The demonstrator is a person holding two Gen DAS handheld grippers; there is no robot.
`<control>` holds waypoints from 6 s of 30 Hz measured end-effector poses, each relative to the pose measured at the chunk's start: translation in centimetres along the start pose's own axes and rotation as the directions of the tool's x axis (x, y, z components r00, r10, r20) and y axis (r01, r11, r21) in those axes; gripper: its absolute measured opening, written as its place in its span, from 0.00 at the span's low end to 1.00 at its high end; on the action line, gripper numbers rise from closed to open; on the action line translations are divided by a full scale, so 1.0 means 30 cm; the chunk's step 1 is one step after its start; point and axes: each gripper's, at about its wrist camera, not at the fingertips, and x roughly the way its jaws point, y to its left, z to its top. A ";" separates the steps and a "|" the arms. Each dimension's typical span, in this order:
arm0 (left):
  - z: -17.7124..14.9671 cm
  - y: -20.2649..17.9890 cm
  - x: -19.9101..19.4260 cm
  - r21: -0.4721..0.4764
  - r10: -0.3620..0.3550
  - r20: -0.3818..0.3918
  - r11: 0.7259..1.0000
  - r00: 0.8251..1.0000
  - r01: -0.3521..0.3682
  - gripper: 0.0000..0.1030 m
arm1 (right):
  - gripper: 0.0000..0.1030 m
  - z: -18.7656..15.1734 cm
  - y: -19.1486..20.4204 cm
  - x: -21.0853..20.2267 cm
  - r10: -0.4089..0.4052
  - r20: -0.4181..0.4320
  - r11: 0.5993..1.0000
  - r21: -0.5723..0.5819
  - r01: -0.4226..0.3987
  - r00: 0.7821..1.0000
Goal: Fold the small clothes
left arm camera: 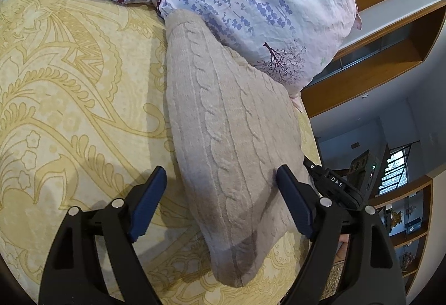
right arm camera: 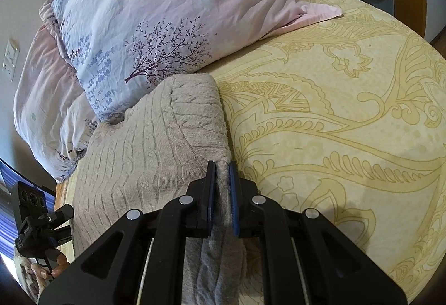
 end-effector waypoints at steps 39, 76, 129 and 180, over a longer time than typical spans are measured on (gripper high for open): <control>0.061 0.002 0.032 -0.054 -0.054 -0.017 0.997 0.998 0.053 0.82 | 0.68 0.089 -0.036 -0.057 0.107 -0.025 0.983 0.150 -0.102 0.994; 0.089 0.033 0.050 -0.125 -0.131 -0.008 0.984 0.991 0.129 0.44 | 0.31 0.039 0.015 0.078 0.394 -0.205 0.915 0.184 -0.360 0.896; -0.075 0.082 -0.487 0.224 0.239 0.340 0.919 0.910 -0.325 0.65 | 0.26 -0.046 0.543 0.153 0.104 0.004 0.974 -0.202 -0.101 0.995; -0.326 0.116 -0.389 0.172 0.570 0.233 0.773 0.788 -0.610 0.98 | 0.99 -0.518 0.640 -0.025 -0.157 0.074 0.894 -0.412 0.174 0.985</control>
